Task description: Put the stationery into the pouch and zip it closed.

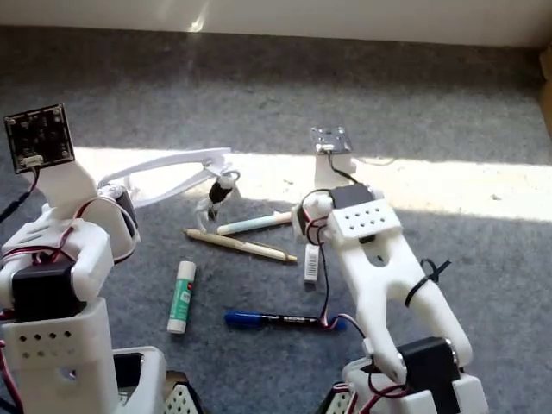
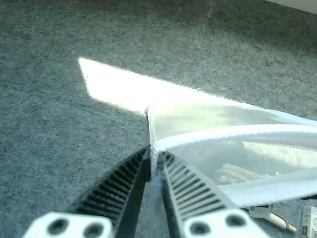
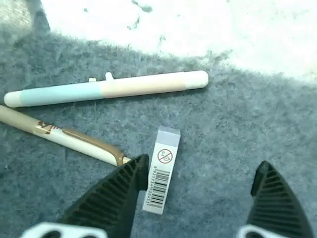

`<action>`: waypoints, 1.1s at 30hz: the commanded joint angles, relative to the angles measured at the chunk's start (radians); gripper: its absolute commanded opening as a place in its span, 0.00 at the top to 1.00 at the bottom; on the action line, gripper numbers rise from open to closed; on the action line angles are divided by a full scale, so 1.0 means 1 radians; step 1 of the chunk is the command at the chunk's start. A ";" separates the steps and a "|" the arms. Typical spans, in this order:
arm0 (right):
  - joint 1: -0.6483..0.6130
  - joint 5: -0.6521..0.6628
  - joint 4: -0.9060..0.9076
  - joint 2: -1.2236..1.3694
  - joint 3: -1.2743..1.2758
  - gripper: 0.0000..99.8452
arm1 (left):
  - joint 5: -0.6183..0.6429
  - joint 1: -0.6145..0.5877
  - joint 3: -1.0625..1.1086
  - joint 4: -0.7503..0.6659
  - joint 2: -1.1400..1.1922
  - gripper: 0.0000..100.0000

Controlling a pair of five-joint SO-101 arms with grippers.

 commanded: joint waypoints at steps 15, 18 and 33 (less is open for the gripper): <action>-0.033 0.052 -0.179 0.191 -0.058 0.76 | 0.011 -0.018 -0.002 -0.018 -0.013 0.99; -0.033 0.052 -0.185 0.211 -0.058 0.77 | 0.011 -0.019 -0.001 -0.017 -0.013 0.99; 0.028 0.052 -0.182 0.225 -0.093 0.88 | 0.011 -0.019 0.010 -0.020 -0.015 0.99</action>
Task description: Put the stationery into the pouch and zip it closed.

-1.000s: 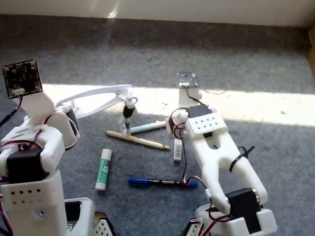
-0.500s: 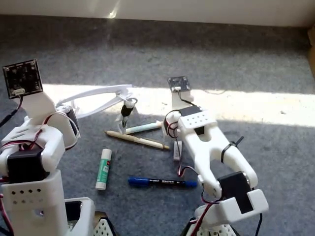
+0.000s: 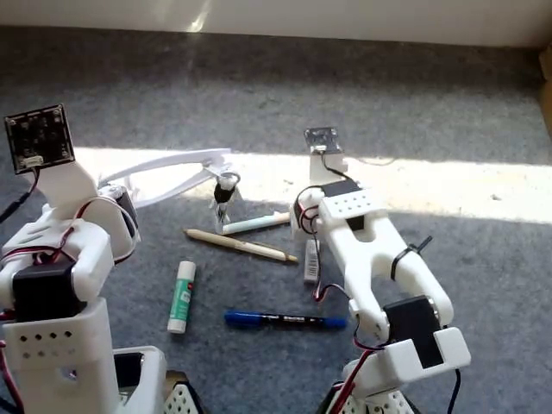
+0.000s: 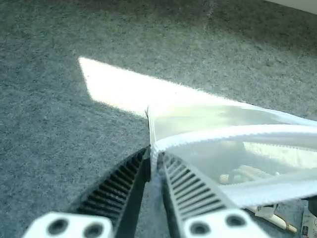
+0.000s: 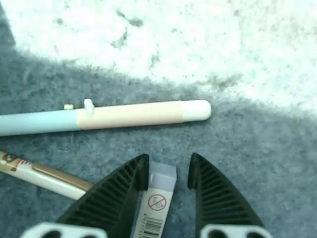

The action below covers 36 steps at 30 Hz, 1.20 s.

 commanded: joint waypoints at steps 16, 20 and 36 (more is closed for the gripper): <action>0.002 0.012 -0.010 -0.007 -0.053 0.88 | 0.011 -0.013 0.010 -0.020 -0.015 0.99; 0.002 0.012 -0.007 0.036 -0.059 0.88 | 0.011 -0.013 0.010 -0.020 -0.013 0.99; 0.007 0.012 0.085 0.140 -0.199 0.93 | 0.009 -0.015 0.010 -0.020 -0.013 0.99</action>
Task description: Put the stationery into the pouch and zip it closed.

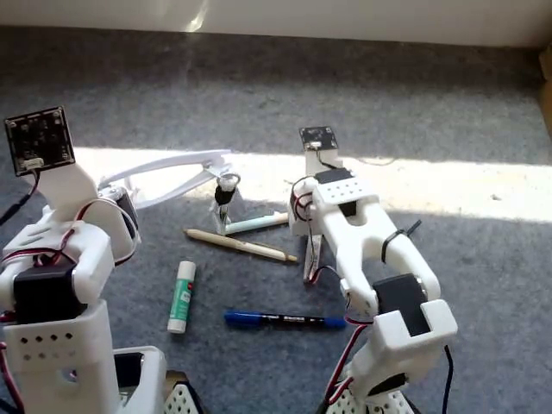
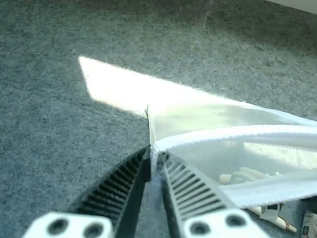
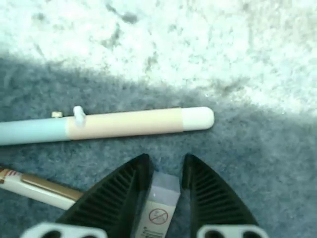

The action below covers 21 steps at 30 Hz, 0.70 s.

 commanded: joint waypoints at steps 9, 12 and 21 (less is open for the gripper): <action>0.005 0.012 0.007 -0.019 -0.056 0.98 | 0.006 -0.015 -0.002 -0.017 -0.002 0.99; 0.005 0.012 0.008 -0.022 -0.058 0.98 | 0.006 -0.015 -0.002 -0.017 -0.002 0.99; 0.007 0.011 0.093 -0.245 -0.039 0.98 | 0.006 -0.015 -0.002 -0.017 -0.002 0.99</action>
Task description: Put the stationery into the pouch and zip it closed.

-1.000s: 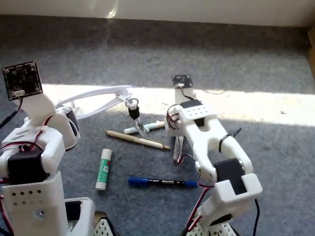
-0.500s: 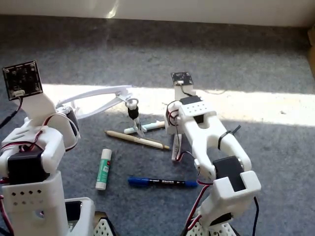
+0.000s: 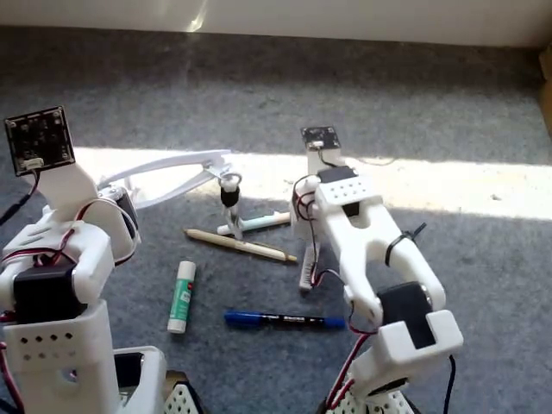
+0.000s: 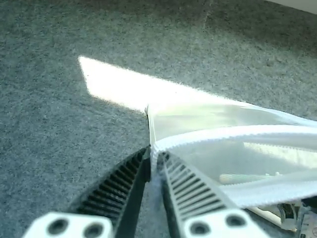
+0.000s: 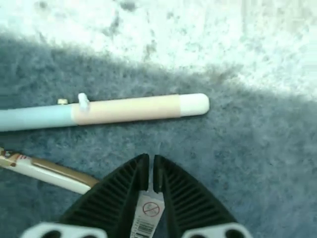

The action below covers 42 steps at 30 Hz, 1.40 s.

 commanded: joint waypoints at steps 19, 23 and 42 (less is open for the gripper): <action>0.004 -0.296 0.050 -0.229 0.022 0.90 | 0.006 -0.015 -0.002 -0.017 -0.002 0.99; -0.001 -0.301 0.139 -0.229 0.021 0.78 | 0.006 -0.015 -0.002 -0.017 -0.002 0.99; -0.053 -0.302 0.127 -0.001 -0.053 0.78 | 0.006 -0.015 -0.001 -0.018 -0.001 0.99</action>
